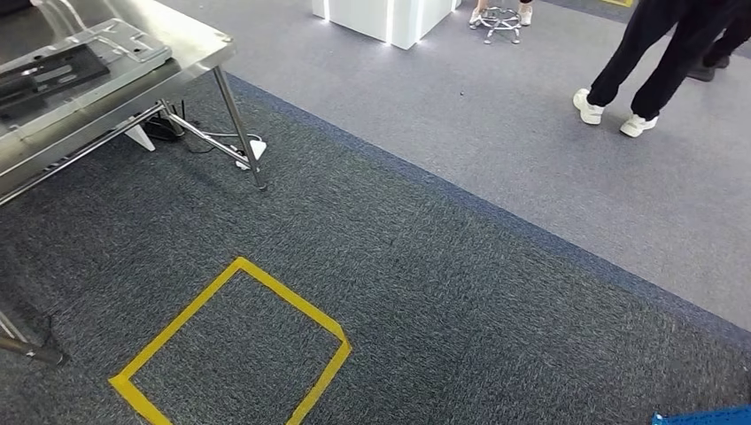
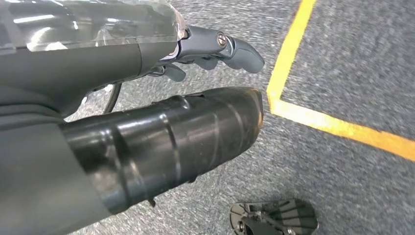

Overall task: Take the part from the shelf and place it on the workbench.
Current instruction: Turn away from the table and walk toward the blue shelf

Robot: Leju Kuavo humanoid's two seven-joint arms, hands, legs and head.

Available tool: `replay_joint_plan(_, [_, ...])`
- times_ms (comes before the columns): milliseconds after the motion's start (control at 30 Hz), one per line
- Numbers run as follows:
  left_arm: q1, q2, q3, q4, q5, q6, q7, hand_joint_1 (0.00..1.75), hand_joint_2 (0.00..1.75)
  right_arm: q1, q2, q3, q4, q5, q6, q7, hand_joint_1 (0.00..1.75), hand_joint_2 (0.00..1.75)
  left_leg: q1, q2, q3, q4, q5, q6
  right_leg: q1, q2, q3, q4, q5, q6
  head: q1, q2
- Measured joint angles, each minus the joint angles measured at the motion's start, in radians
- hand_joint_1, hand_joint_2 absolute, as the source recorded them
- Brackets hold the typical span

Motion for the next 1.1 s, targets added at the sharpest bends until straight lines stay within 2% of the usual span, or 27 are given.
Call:
replay_joint_plan(67, [-0.001, 0.000, 0.000, 0.000, 0.000, 0.000, 0.000, 0.00, 0.00, 0.000, 0.001, 0.002, 0.001, 0.005, 0.002, 0.000, 0.00, 0.00, 0.000, 0.021, 0.002, 0.005, -0.006, -0.009, -0.004, -0.035, 0.077, -0.134, 0.056, 0.003, 0.000, 0.000])
replay_joint_plan(100, [-0.001, 0.000, 0.000, 0.000, 0.000, 0.000, 0.000, 0.00, 0.00, -0.002, 0.002, 0.003, 0.001, 0.008, 0.004, 0.000, 0.00, 0.00, -0.001, 0.030, 0.003, 0.009, -0.011, -0.016, -0.003, -0.054, 0.108, -0.191, 0.074, 0.000, 0.000, 0.000])
replay_joint_plan(133, [-0.002, 0.000, 0.001, 0.000, 0.000, 0.000, 0.000, 0.00, 0.00, -0.003, 0.003, 0.005, 0.002, 0.010, 0.004, 0.000, 0.00, 0.00, -0.003, 0.038, 0.004, 0.012, -0.015, -0.023, 0.000, -0.065, 0.126, -0.224, 0.081, -0.005, -0.001, 0.000])
replay_joint_plan(167, [-0.003, 0.000, 0.001, 0.000, 0.000, 0.000, 0.000, 0.00, 0.00, -0.003, 0.005, 0.007, 0.002, 0.011, 0.005, 0.001, 0.00, 0.00, -0.004, 0.045, 0.007, 0.013, -0.017, -0.030, 0.004, -0.068, 0.129, -0.233, 0.079, -0.012, -0.002, 0.000])
replay_joint_plan(233, [-0.007, 0.000, 0.001, 0.000, 0.000, 0.000, 0.000, 0.00, 0.00, -0.003, 0.005, 0.009, 0.002, 0.012, 0.006, 0.001, 0.00, 0.00, 0.000, 0.057, 0.015, 0.013, -0.022, -0.043, 0.006, -0.048, 0.129, -0.235, 0.083, -0.026, -0.002, 0.000])
replay_joint_plan(267, [-0.008, -0.001, 0.001, 0.000, 0.000, 0.000, 0.000, 0.00, 0.00, -0.002, 0.006, 0.009, 0.002, 0.014, 0.007, 0.002, 0.00, 0.00, 0.002, 0.047, 0.015, 0.021, -0.031, -0.048, 0.005, -0.039, 0.130, -0.238, 0.085, -0.034, -0.002, 0.000])
replay_joint_plan(333, [-0.007, -0.001, 0.001, 0.000, 0.000, 0.000, -0.001, 0.00, 0.00, -0.004, 0.007, 0.010, 0.003, 0.016, 0.009, 0.003, 0.00, 0.00, 0.007, 0.004, -0.010, 0.085, -0.078, -0.055, 0.001, -0.020, 0.131, -0.244, 0.092, -0.049, -0.003, 0.000])
replay_joint_plan(367, [-0.006, -0.001, 0.002, 0.000, 0.000, 0.000, -0.001, 0.00, 0.00, -0.005, 0.008, 0.010, 0.003, 0.017, 0.010, 0.004, 0.00, 0.00, 0.008, -0.021, -0.037, 0.148, -0.114, -0.056, 0.003, -0.011, 0.130, -0.245, 0.094, -0.053, -0.003, 0.000])
replay_joint_plan(400, [-0.005, -0.001, 0.002, 0.000, 0.000, 0.000, -0.001, 0.00, 0.00, -0.006, 0.008, 0.010, 0.003, 0.018, 0.010, 0.004, 0.00, 0.00, 0.008, -0.035, -0.069, 0.218, -0.146, -0.056, 0.006, 0.001, 0.128, -0.244, 0.095, -0.056, -0.003, 0.000])
replay_joint_plan(433, [-0.003, -0.001, 0.003, 0.000, 0.000, 0.000, 0.000, 0.00, 0.00, -0.006, 0.008, 0.010, 0.003, 0.019, 0.011, 0.004, 0.00, 0.00, 0.008, -0.040, -0.097, 0.273, -0.163, -0.056, 0.009, 0.014, 0.127, -0.243, 0.095, -0.057, -0.003, 0.000])
replay_joint_plan(467, [-0.001, -0.001, 0.003, 0.000, 0.001, 0.000, 0.000, 0.00, 0.00, -0.006, 0.008, 0.010, 0.003, 0.019, 0.012, 0.005, 0.00, 0.00, 0.008, -0.044, -0.112, 0.300, -0.162, -0.054, 0.011, 0.029, 0.126, -0.242, 0.095, -0.057, -0.003, 0.000])
replay_joint_plan(500, [-0.001, -0.001, 0.003, 0.000, 0.001, 0.000, 0.001, 0.00, 0.00, -0.005, 0.008, 0.010, 0.003, 0.020, 0.013, 0.006, 0.00, 0.00, 0.008, -0.046, -0.109, 0.284, -0.137, -0.051, 0.012, 0.043, 0.126, -0.240, 0.095, -0.057, -0.003, 0.000])
replay_joint_plan(533, [0.000, -0.001, 0.004, 0.000, 0.002, 0.000, 0.001, 0.00, 0.00, -0.005, 0.009, 0.010, 0.003, 0.020, 0.013, 0.007, 0.00, 0.00, 0.008, -0.052, -0.088, 0.231, -0.098, -0.048, 0.013, 0.058, 0.126, -0.237, 0.094, -0.056, -0.003, 0.000])
replay_joint_plan(600, [0.000, -0.001, 0.005, 0.000, 0.002, 0.000, 0.001, 0.00, 0.00, -0.006, 0.010, 0.011, 0.004, 0.021, 0.014, 0.008, 0.00, 0.00, 0.008, -0.093, -0.036, 0.099, -0.032, -0.039, 0.012, 0.084, 0.123, -0.231, 0.093, -0.052, -0.003, 0.000])
replay_joint_plan(633, [-0.001, -0.001, 0.006, 0.000, 0.002, 0.000, 0.001, 0.00, 0.00, -0.006, 0.011, 0.011, 0.004, 0.022, 0.014, 0.008, 0.00, 0.00, 0.007, -0.112, -0.021, 0.057, -0.016, -0.036, 0.012, 0.094, 0.120, -0.229, 0.094, -0.048, -0.003, 0.000])
replay_joint_plan(667, [-0.002, -0.001, 0.007, 0.000, 0.003, 0.000, 0.001, 0.00, 0.00, -0.006, 0.011, 0.012, 0.005, 0.023, 0.014, 0.008, 0.00, 0.00, 0.005, -0.125, -0.015, 0.038, -0.013, -0.033, 0.010, 0.103, 0.116, -0.228, 0.095, -0.042, -0.003, 0.000])
replay_joint_plan(700, [-0.004, 0.000, 0.009, 0.000, 0.003, 0.000, 0.001, 0.00, 0.00, -0.005, 0.012, 0.012, 0.005, 0.025, 0.014, 0.010, 0.00, 0.00, 0.003, -0.125, -0.014, 0.035, -0.013, -0.031, 0.009, 0.112, 0.113, -0.228, 0.098, -0.035, -0.003, 0.000])
replay_joint_plan(733, [-0.005, -0.001, 0.010, 0.000, 0.004, 0.000, 0.001, 0.00, 0.00, -0.003, 0.012, 0.013, 0.006, 0.028, 0.015, 0.014, 0.00, 0.00, 0.003, -0.115, -0.013, 0.031, -0.010, -0.026, 0.008, 0.121, 0.110, -0.231, 0.101, -0.027, -0.003, 0.000])
replay_joint_plan(767, [-0.006, -0.001, 0.012, 0.000, 0.007, 0.000, 0.001, 0.00, 0.00, -0.001, 0.012, 0.014, 0.007, 0.031, 0.016, 0.018, 0.00, 0.00, 0.004, -0.105, -0.010, 0.026, -0.005, -0.020, 0.007, 0.115, 0.108, -0.230, 0.100, -0.021, -0.002, 0.000])
replay_joint_plan(833, [-0.006, -0.001, 0.015, 0.000, 0.010, 0.001, 0.001, 0.00, 0.00, 0.000, 0.012, 0.018, 0.008, 0.039, 0.025, 0.029, 0.00, 0.00, 0.007, -0.081, -0.007, 0.012, 0.006, -0.005, 0.010, 0.069, 0.085, -0.188, 0.069, -0.013, 0.000, 0.000])
replay_joint_plan(867, [-0.005, -0.001, 0.016, 0.000, 0.010, 0.001, 0.001, 0.00, 0.00, -0.002, 0.012, 0.021, 0.008, 0.043, 0.033, 0.033, 0.00, 0.00, 0.006, -0.068, -0.008, 0.009, 0.008, 0.000, 0.010, 0.039, 0.061, -0.136, 0.037, -0.010, 0.000, 0.000])
replay_joint_plan(900, [-0.003, -0.001, 0.017, 0.000, 0.010, 0.002, 0.002, 0.00, 0.00, -0.003, 0.012, 0.023, 0.008, 0.046, 0.041, 0.036, 0.00, 0.00, 0.004, -0.054, -0.009, 0.009, 0.009, 0.002, 0.009, 0.019, 0.029, -0.071, 0.001, -0.006, 0.001, 0.000])
replay_joint_plan(933, [-0.001, -0.001, 0.017, 0.000, 0.010, 0.002, 0.003, 0.00, 0.00, -0.004, 0.012, 0.026, 0.009, 0.049, 0.048, 0.038, 0.00, 0.00, 0.003, -0.038, -0.011, 0.009, 0.008, 0.003, 0.007, 0.012, -0.002, -0.006, -0.026, -0.002, 0.001, 0.000])
replay_joint_plan(967, [0.000, 0.000, 0.017, 0.000, 0.009, 0.002, 0.004, 0.00, 0.00, -0.004, 0.012, 0.028, 0.009, 0.050, 0.052, 0.039, 0.00, 0.00, 0.002, -0.023, -0.012, 0.009, 0.008, 0.003, 0.006, 0.009, -0.022, 0.038, -0.039, 0.002, 0.001, 0.000])
replay_joint_plan(1000, [0.000, -0.001, 0.017, 0.000, 0.009, 0.002, 0.005, 0.00, 0.00, -0.003, 0.012, 0.030, 0.009, 0.050, 0.054, 0.040, 0.00, 0.00, 0.002, -0.009, -0.012, 0.009, 0.007, 0.003, 0.004, 0.006, -0.023, 0.046, -0.033, 0.005, 0.001, 0.000])
replay_joint_plan(1033, [-0.001, -0.001, 0.018, 0.000, 0.008, 0.002, 0.006, 0.00, 0.00, -0.001, 0.012, 0.031, 0.009, 0.051, 0.057, 0.041, 0.00, 0.00, 0.002, 0.002, -0.012, 0.010, 0.006, 0.001, 0.003, 0.002, -0.005, 0.017, -0.011, 0.006, 0.001, 0.000])
replay_joint_plan(1100, [-0.002, -0.002, 0.018, 0.000, 0.005, 0.001, 0.008, 0.00, 0.00, 0.000, 0.012, 0.034, 0.009, 0.055, 0.067, 0.039, 0.00, 0.00, 0.001, 0.023, -0.007, 0.012, 0.001, -0.005, 0.002, -0.031, 0.074, -0.123, 0.049, 0.004, 0.001, 0.000])
